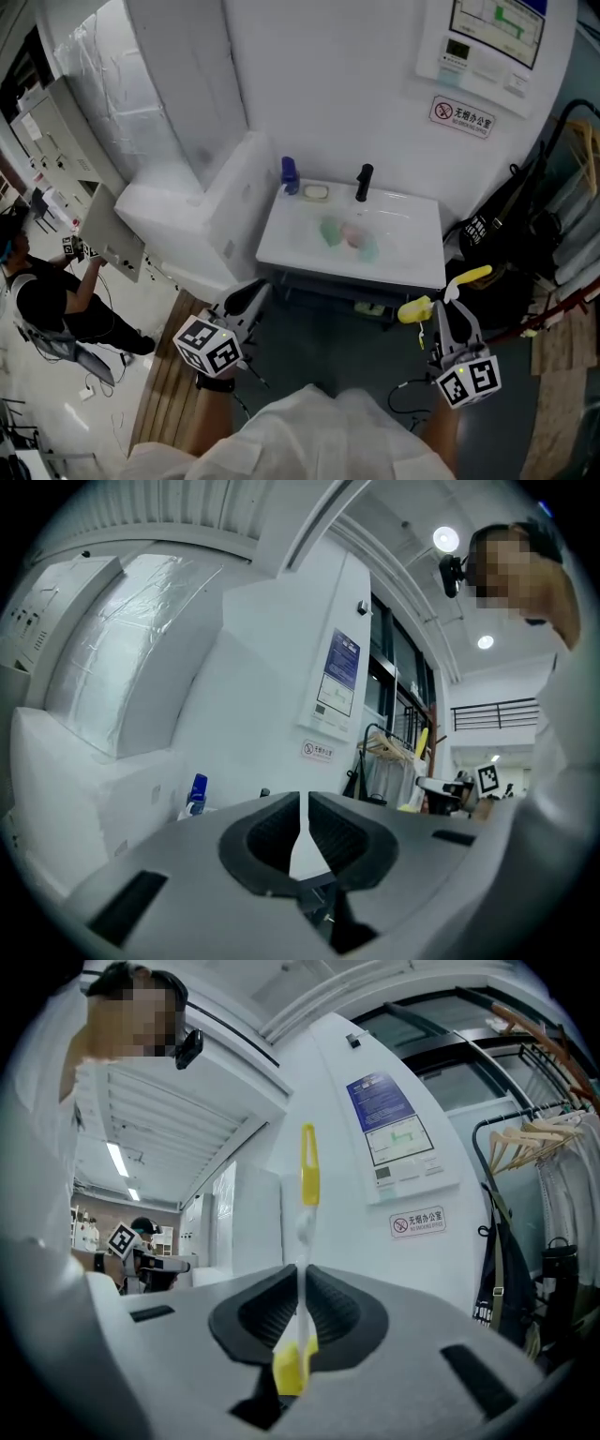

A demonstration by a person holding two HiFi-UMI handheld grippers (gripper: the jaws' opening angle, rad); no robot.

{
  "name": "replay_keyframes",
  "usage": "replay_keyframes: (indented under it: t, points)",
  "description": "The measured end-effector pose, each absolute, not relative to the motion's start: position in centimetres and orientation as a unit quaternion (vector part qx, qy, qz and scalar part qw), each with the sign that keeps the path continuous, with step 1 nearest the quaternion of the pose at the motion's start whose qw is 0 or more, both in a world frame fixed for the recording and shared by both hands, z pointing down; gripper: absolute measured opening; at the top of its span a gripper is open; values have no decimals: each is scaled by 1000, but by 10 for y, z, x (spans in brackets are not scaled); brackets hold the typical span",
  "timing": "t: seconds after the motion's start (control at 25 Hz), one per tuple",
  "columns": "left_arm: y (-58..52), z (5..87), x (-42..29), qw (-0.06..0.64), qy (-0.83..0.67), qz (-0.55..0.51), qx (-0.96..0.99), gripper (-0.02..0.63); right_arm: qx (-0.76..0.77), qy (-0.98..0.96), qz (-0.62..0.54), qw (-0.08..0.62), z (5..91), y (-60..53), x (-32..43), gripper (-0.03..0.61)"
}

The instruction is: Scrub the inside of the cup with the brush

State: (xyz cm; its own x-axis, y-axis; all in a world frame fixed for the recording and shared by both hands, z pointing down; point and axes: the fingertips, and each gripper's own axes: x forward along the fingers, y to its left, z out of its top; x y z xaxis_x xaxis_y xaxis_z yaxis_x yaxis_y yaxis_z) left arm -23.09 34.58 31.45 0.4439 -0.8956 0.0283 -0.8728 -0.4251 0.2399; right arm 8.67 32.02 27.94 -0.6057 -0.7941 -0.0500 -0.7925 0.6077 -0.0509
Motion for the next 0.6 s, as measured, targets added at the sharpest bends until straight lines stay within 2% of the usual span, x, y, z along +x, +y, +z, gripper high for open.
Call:
replay_keyframes:
  t: [0.6]
  points:
    - [252,344,-245,133,-503,-28,854,26,-450,893,-31,12,305,237,61,29]
